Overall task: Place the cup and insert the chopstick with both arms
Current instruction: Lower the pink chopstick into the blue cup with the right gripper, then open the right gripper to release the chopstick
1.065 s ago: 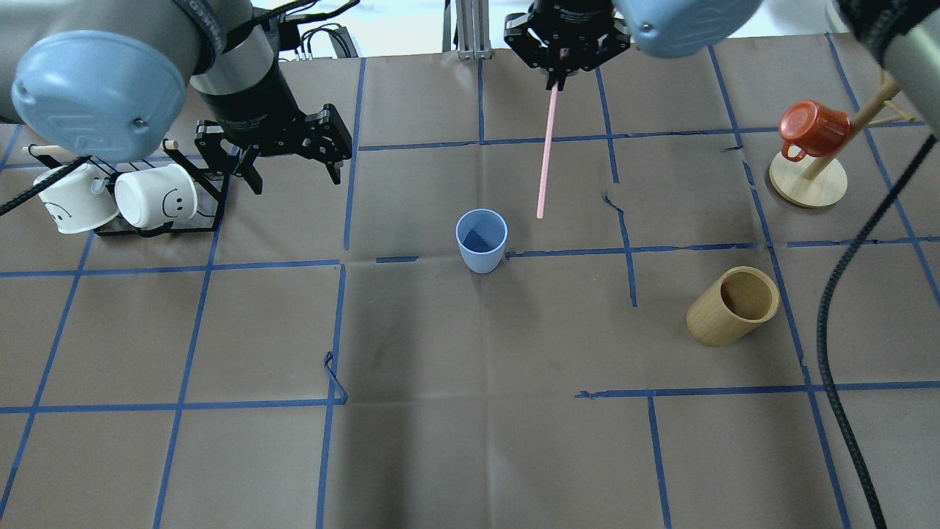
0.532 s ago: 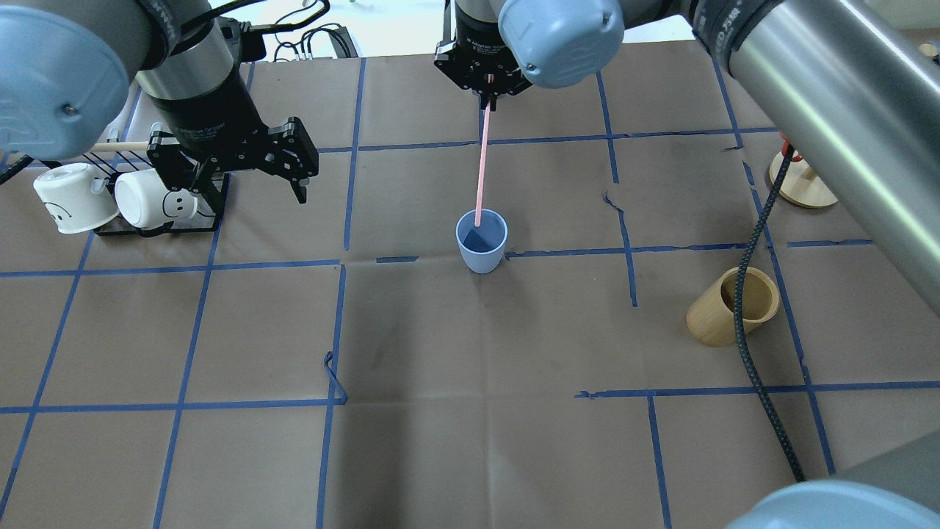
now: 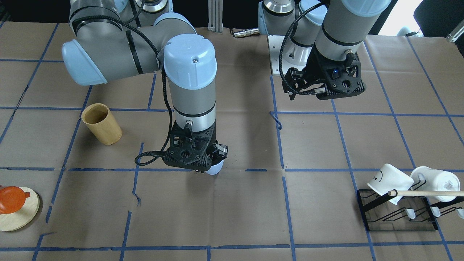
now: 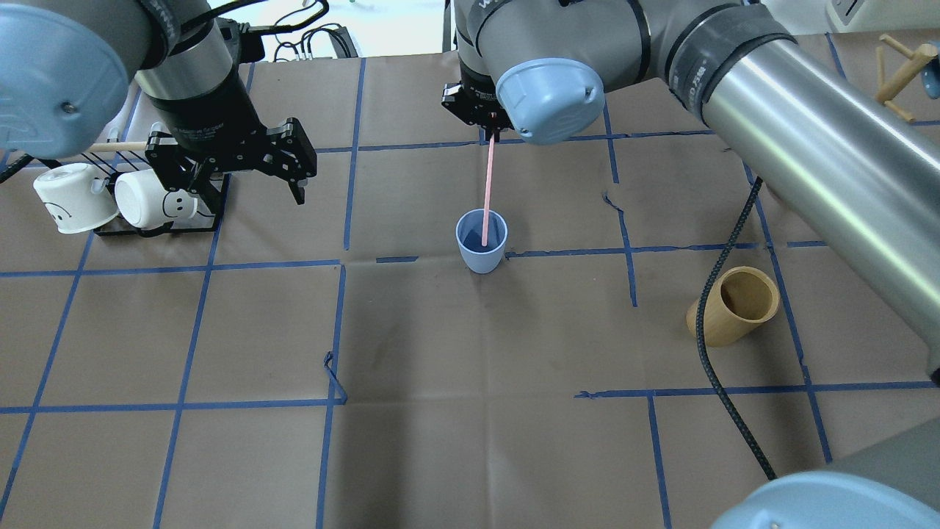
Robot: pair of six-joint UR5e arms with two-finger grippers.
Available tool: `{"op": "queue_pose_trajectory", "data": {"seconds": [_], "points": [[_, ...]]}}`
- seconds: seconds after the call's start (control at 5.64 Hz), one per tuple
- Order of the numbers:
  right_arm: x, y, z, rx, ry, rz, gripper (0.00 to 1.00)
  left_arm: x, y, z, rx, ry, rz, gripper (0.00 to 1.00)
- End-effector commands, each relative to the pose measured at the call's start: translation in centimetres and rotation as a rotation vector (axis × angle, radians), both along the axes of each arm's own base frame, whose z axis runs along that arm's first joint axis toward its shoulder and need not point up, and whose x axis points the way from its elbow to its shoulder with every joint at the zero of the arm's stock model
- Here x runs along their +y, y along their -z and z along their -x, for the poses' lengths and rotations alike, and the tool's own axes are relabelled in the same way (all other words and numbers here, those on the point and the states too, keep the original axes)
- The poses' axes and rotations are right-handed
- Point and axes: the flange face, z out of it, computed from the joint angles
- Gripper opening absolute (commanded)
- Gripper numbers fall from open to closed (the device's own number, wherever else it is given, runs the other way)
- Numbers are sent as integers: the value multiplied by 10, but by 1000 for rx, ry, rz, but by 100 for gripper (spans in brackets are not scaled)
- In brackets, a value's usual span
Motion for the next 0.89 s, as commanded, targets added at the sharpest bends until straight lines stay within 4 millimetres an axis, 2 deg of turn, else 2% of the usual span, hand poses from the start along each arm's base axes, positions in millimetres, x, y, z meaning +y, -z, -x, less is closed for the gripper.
{"op": "queue_pose_trajectory", "data": {"seconds": [0.0, 0.18, 0.35, 0.53, 0.71], "points": [[2, 13, 0, -2, -7, -12, 35, 0, 0, 0, -1, 0, 0, 99], [2, 17, 0, 3, -26, -21, 99, 0, 0, 1, -1, 2, 0, 99], [1, 9, 0, -2, -28, -10, 100, 0, 1, 1, -1, 2, -3, 99], [-6, -5, 12, 1, -32, -2, 100, 1, 0, 1, -1, 2, -1, 99], [1, -42, 36, 39, -106, -31, 100, 1, 1, 1, -1, 2, -3, 99]]}}
